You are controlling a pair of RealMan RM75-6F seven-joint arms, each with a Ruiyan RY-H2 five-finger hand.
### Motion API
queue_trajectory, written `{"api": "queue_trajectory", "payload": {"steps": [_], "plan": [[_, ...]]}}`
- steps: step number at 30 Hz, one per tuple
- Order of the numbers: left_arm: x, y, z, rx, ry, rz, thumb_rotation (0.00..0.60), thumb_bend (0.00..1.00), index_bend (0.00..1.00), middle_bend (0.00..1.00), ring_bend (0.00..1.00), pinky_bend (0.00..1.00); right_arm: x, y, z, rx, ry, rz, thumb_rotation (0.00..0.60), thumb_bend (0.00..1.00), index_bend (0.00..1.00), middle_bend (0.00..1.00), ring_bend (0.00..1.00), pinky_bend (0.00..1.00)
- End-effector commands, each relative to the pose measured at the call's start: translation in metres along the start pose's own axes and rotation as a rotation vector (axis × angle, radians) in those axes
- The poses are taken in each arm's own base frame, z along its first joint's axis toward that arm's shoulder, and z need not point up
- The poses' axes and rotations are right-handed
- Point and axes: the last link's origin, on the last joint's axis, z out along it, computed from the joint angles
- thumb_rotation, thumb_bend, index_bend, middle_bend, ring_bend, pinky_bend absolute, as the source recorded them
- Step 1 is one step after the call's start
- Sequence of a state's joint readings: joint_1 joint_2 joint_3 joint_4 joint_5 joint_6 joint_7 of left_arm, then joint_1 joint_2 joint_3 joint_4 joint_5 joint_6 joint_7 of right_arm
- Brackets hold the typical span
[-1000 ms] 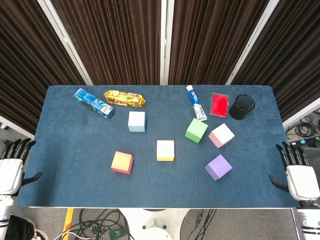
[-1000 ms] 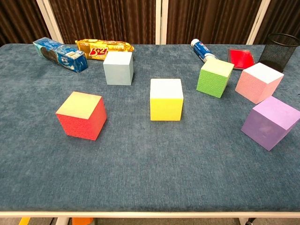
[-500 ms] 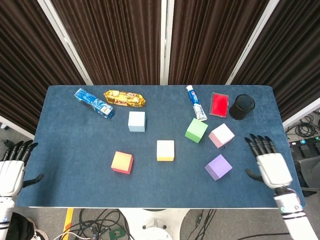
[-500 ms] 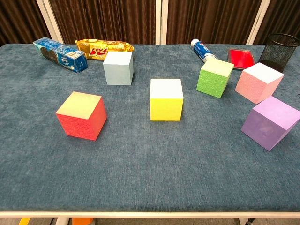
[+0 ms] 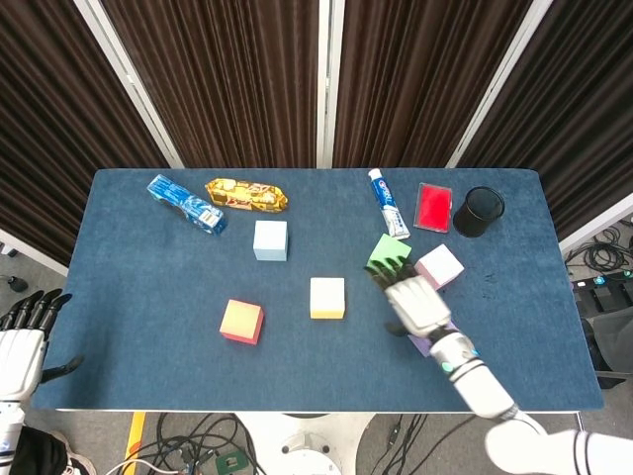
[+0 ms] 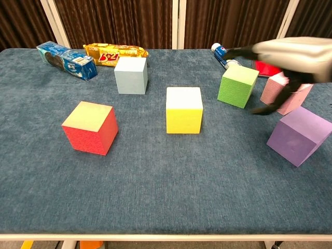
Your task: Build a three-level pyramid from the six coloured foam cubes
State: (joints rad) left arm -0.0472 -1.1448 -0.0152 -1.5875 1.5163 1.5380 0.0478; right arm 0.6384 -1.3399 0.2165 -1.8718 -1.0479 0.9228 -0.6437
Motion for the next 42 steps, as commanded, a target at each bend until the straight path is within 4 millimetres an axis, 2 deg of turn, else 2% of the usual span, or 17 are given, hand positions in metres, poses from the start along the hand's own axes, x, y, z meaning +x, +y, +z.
{"api": "queue_trajectory", "payload": {"steps": [1, 6, 14, 17, 23, 30, 38, 42], "plan": [[-0.001, -0.002, -0.002, 0.001, -0.006, -0.001, 0.6, 0.0, 0.15, 0.12, 0.05, 0.13, -0.003, -0.026, 0.026, 0.041, -0.02, -0.003, 0.6, 0.12, 0.0, 0.07, 0.0, 0.0], [-0.002, -0.006, -0.003, 0.005, -0.008, -0.011, 0.6, 0.0, 0.15, 0.12, 0.05, 0.13, -0.007, -0.041, 0.043, 0.029, -0.018, -0.024, 0.6, 0.13, 0.0, 0.13, 0.0, 0.0], [-0.003, -0.013, -0.004, 0.014, -0.017, -0.018, 0.6, 0.0, 0.15, 0.12, 0.05, 0.13, -0.015, -0.051, 0.064, -0.005, 0.002, -0.023, 0.6, 0.15, 0.0, 0.22, 0.0, 0.0], [-0.004, -0.015, -0.007, 0.018, -0.023, -0.019, 0.6, 0.0, 0.15, 0.12, 0.05, 0.13, -0.018, -0.055, 0.069, -0.003, 0.002, -0.027, 0.6, 0.15, 0.0, 0.25, 0.0, 0.0], [-0.005, -0.02, -0.009, 0.029, -0.027, -0.02, 0.6, 0.0, 0.15, 0.12, 0.05, 0.13, -0.022, -0.06, 0.073, 0.012, 0.043, -0.02, 0.6, 0.15, 0.0, 0.41, 0.0, 0.0], [-0.006, -0.023, -0.007, 0.028, -0.032, -0.025, 0.6, 0.0, 0.15, 0.12, 0.05, 0.13, -0.017, -0.059, 0.076, 0.016, 0.088, 0.003, 0.6, 0.2, 0.0, 0.53, 0.04, 0.0], [-0.007, -0.025, -0.008, 0.032, -0.043, -0.016, 0.6, 0.0, 0.15, 0.12, 0.05, 0.13, -0.018, -0.059, 0.089, 0.021, 0.068, -0.015, 0.6, 0.21, 0.0, 0.54, 0.05, 0.0], [-0.006, -0.025, -0.008, 0.033, -0.043, -0.017, 0.6, 0.0, 0.15, 0.12, 0.05, 0.13, -0.02, -0.058, 0.092, 0.024, 0.047, -0.017, 0.6, 0.2, 0.0, 0.49, 0.05, 0.0]]}}
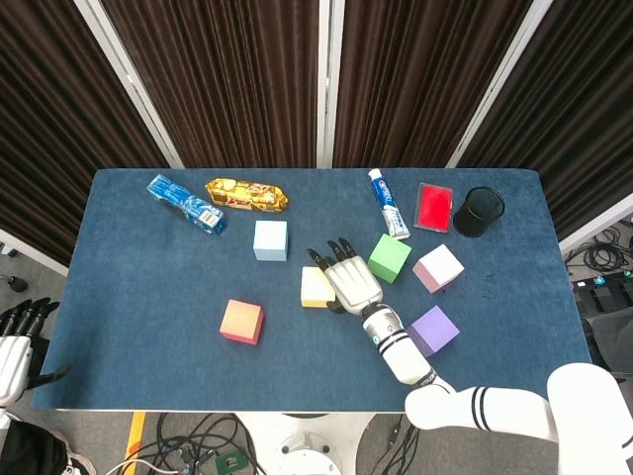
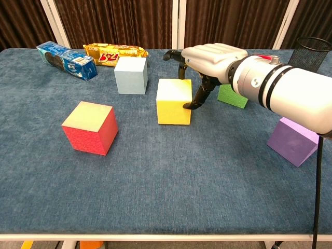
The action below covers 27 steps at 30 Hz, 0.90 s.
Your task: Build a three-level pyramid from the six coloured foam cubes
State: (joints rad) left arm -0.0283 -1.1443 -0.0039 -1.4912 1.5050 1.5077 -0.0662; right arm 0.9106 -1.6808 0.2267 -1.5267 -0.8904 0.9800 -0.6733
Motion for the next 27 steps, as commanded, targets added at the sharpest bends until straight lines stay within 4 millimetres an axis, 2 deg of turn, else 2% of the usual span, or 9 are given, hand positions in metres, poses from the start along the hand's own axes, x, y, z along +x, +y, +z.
{"api": "queue_trajectory", "payload": {"steps": [1, 7, 11, 20, 23, 27], "plan": [[0.0, 0.0, 0.0, 0.0, 0.0, 0.0, 0.6, 0.0, 0.15, 0.12, 0.05, 0.13, -0.001, 0.0, 0.001, 0.004, -0.015, 0.004, 0.6, 0.19, 0.0, 0.46, 0.05, 0.0], [0.0, 0.001, 0.0, 0.0, 0.003, -0.001, 0.6, 0.0, 0.15, 0.12, 0.05, 0.13, 0.004, 0.002, -0.002, 0.018, -0.033, 0.035, 0.6, 0.12, 0.0, 0.22, 0.0, 0.0], [0.002, 0.002, 0.001, 0.0, 0.011, -0.003, 0.6, 0.0, 0.15, 0.12, 0.05, 0.13, 0.015, 0.004, -0.009, 0.038, -0.036, 0.066, 0.6, 0.1, 0.0, 0.14, 0.0, 0.0], [0.002, 0.005, 0.001, 0.002, 0.019, -0.01, 0.6, 0.0, 0.15, 0.12, 0.05, 0.13, 0.036, 0.019, -0.022, 0.019, -0.001, 0.051, 0.6, 0.1, 0.0, 0.11, 0.0, 0.0], [0.002, 0.004, 0.0, 0.003, 0.018, -0.012, 0.6, 0.0, 0.15, 0.12, 0.05, 0.13, 0.047, 0.041, -0.036, -0.096, 0.065, 0.066, 0.6, 0.08, 0.0, 0.11, 0.0, 0.0], [0.003, 0.003, 0.003, -0.007, 0.011, -0.02, 0.6, 0.0, 0.15, 0.12, 0.05, 0.13, 0.043, 0.067, -0.053, -0.277, 0.055, 0.151, 0.6, 0.05, 0.0, 0.12, 0.0, 0.0]]}}
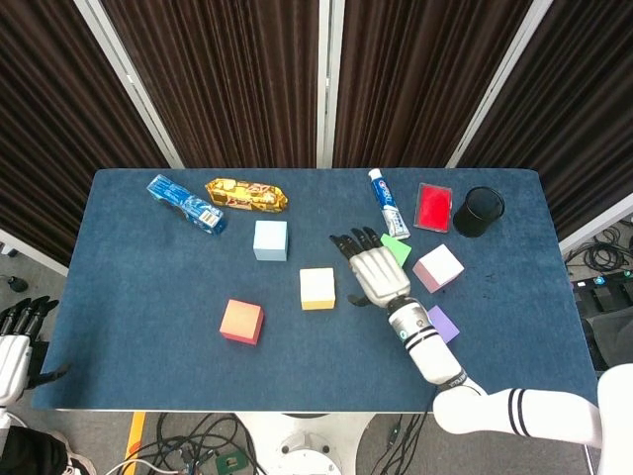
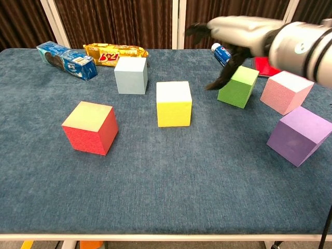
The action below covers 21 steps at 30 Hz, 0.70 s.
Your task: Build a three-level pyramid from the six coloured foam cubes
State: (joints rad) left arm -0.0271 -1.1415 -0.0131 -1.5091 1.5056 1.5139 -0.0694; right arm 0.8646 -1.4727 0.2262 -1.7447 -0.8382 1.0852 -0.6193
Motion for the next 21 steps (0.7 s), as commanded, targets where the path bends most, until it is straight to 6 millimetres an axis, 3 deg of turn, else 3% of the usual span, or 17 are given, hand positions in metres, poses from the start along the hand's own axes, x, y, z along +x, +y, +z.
{"api": "queue_trajectory", "payload": {"steps": [1, 11, 21], "plan": [[0.0, 0.0, 0.004, -0.01, -0.004, -0.003, 0.6, 0.0, 0.15, 0.12, 0.05, 0.13, 0.001, 0.036, -0.018, -0.218, 0.001, 0.071, 0.6, 0.05, 0.0, 0.12, 0.0, 0.0], [-0.001, 0.0, 0.003, -0.043, 0.0, -0.017, 0.6, 0.0, 0.15, 0.12, 0.05, 0.13, -0.01, 0.055, -0.005, -0.438, 0.036, 0.04, 0.6, 0.04, 0.0, 0.14, 0.0, 0.0], [0.0, -0.01, 0.0, -0.025, 0.0, -0.028, 0.6, 0.0, 0.15, 0.12, 0.05, 0.13, -0.024, 0.049, 0.014, -0.495, 0.009, 0.066, 0.6, 0.04, 0.0, 0.26, 0.0, 0.0]]}}
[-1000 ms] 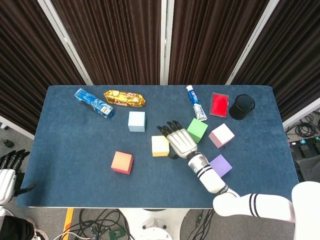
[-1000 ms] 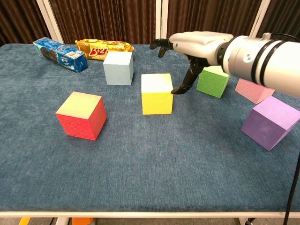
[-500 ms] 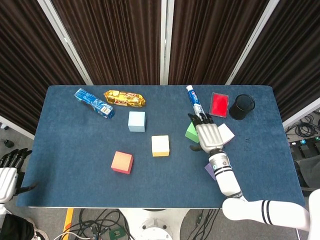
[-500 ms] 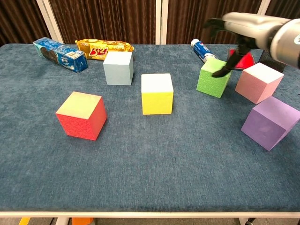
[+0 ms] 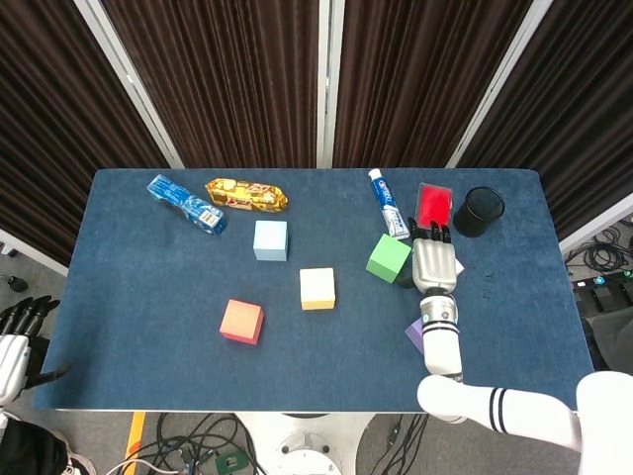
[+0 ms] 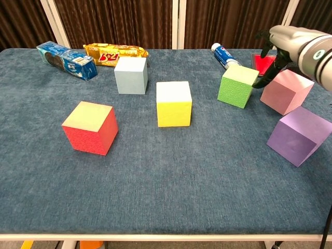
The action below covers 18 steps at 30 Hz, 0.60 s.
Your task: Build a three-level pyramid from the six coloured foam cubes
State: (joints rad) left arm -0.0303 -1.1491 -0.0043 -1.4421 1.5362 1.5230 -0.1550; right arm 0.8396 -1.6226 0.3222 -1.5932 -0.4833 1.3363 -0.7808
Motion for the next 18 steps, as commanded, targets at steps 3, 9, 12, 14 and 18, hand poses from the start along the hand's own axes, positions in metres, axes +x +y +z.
{"api": "queue_trajectory", "payload": {"steps": [3, 9, 12, 14, 18], "plan": [[0.001, -0.004, -0.001, 0.009, -0.002, -0.019, 0.6, 0.0, 0.15, 0.12, 0.05, 0.13, -0.002, -0.009, 0.008, -0.027, -0.009, 0.011, 0.6, 0.04, 0.0, 0.28, 0.0, 0.0], [0.0, -0.007, -0.001, 0.013, 0.0, 0.003, 0.6, 0.0, 0.15, 0.12, 0.05, 0.13, -0.007, -0.014, 0.017, -0.044, -0.031, 0.017, 0.6, 0.04, 0.0, 0.28, 0.0, 0.0], [-0.001, -0.008, 0.0, 0.013, -0.003, 0.004, 0.6, 0.0, 0.15, 0.12, 0.05, 0.13, -0.01, -0.016, 0.021, -0.043, -0.04, 0.023, 0.6, 0.05, 0.0, 0.29, 0.0, 0.0], [-0.001, -0.008, 0.0, 0.013, -0.008, 0.004, 0.6, 0.0, 0.15, 0.12, 0.05, 0.13, -0.013, -0.018, 0.023, -0.042, -0.048, 0.028, 0.6, 0.06, 0.0, 0.31, 0.0, 0.0], [-0.001, -0.01, 0.0, 0.017, -0.01, 0.004, 0.6, 0.0, 0.15, 0.12, 0.05, 0.13, -0.016, -0.023, 0.025, -0.024, -0.046, 0.051, 0.6, 0.08, 0.0, 0.35, 0.0, 0.0]]}}
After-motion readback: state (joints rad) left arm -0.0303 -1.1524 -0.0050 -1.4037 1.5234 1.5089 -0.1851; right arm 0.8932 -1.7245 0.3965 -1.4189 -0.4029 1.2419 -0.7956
